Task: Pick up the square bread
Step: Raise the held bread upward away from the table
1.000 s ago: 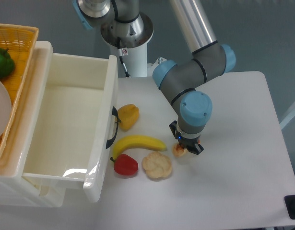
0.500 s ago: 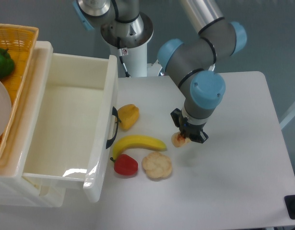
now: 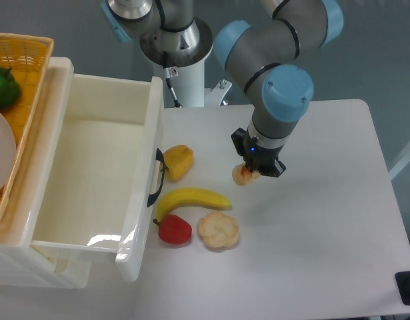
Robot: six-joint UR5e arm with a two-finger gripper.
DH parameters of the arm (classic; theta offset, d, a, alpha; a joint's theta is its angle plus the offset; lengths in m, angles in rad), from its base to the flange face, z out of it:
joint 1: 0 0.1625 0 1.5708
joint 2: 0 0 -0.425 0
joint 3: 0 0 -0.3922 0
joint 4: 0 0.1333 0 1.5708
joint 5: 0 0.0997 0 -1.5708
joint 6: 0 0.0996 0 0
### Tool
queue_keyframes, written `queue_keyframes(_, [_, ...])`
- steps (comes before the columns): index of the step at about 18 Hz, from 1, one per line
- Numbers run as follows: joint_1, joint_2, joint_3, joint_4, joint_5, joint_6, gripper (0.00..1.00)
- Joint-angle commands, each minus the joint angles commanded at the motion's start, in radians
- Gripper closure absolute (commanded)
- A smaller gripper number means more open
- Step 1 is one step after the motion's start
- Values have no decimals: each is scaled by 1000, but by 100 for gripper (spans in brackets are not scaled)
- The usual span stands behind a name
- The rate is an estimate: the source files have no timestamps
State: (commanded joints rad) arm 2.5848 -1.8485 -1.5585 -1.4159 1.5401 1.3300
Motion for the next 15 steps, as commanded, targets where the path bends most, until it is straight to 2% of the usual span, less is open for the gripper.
queue_keyframes(15, [6, 14, -11, -9, 0, 0, 100])
